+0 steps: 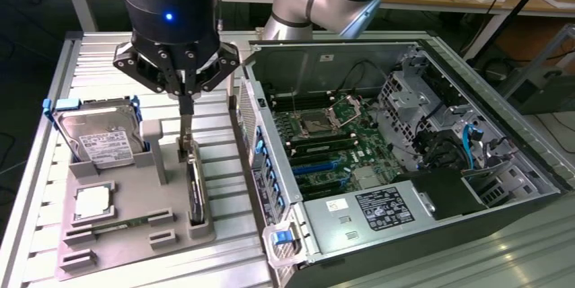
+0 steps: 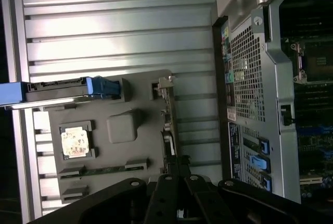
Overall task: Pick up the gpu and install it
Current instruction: 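Reach for the gpu, then pick up the gpu and move the gpu toward the slot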
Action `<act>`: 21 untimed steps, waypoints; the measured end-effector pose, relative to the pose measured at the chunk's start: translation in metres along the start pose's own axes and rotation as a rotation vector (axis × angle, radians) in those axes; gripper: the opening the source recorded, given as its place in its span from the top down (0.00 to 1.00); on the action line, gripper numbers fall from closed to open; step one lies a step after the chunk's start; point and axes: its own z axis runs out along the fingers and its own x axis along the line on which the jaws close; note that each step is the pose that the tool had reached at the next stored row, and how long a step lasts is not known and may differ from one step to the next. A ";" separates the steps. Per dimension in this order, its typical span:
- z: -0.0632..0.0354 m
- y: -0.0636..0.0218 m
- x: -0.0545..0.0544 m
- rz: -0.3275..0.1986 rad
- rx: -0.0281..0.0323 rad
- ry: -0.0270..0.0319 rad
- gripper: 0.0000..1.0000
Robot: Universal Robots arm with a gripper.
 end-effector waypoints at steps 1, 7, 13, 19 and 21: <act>-0.0001 -0.0014 0.000 0.000 0.0000 0.0000 0.89; -0.0001 -0.0075 -0.002 0.000 0.0000 0.0000 0.89; 0.0000 -0.0081 -0.004 0.000 -0.0001 0.0000 0.89; 0.0000 -0.0081 -0.004 -0.001 0.0000 0.0000 0.89; 0.0000 -0.0081 -0.004 0.000 -0.0001 -0.0001 0.89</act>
